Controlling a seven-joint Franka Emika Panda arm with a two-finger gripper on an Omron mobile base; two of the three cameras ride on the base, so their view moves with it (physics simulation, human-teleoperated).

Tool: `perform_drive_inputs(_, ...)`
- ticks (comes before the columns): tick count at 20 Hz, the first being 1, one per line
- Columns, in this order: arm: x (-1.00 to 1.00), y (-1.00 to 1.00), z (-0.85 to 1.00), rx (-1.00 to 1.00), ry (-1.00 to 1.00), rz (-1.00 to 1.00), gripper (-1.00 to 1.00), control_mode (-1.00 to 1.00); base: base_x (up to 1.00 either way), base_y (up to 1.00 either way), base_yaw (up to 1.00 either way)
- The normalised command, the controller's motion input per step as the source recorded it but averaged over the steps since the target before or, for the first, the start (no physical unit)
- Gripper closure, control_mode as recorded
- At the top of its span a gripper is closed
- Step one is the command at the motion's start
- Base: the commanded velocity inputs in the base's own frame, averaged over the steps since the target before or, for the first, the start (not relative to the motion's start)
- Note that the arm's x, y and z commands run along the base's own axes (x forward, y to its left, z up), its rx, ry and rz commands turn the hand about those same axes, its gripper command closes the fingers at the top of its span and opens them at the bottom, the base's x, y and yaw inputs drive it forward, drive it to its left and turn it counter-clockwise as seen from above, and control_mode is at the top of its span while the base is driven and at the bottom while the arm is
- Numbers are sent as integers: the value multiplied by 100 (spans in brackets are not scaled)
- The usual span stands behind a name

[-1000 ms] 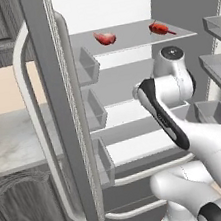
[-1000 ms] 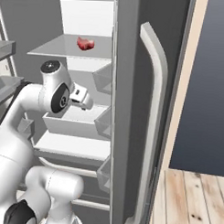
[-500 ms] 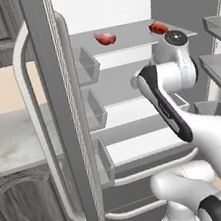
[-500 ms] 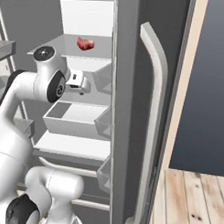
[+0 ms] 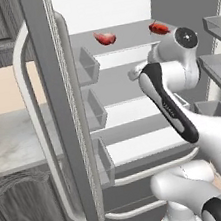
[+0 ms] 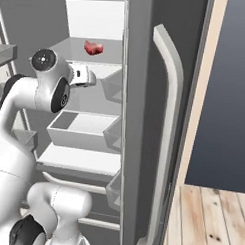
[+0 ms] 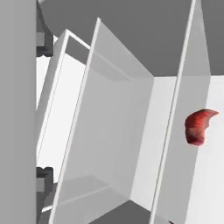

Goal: Gather the garlic and corn from the fridge and place them on a tray on the dining counter. Then gather the steak and fish from the fridge and place them on the other tray.

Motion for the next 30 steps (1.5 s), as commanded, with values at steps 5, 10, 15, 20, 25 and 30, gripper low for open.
perform_drive_inputs(5, 26, 14, 59, -5, -19, 1, -100, -100, 0, 0, 0)
perform_drive_inputs(10, 9, 0, 81, -1, -5, 3, -100, -100, 0, 0, 0)
perform_drive_inputs(15, 20, 6, 67, 0, -1, 1, -100, -100, 0, 0, 0)
perform_drive_inputs(20, 73, 0, 20, 0, 4, 0, -100, -100, 0, 0, 0)
perform_drive_inputs(25, 84, 0, 1, 0, 8, 0, -100, -100, 0, 0, 0)
perform_drive_inputs(30, 48, 16, -10, 0, 9, 0, -100, -100, 0, 0, 0)
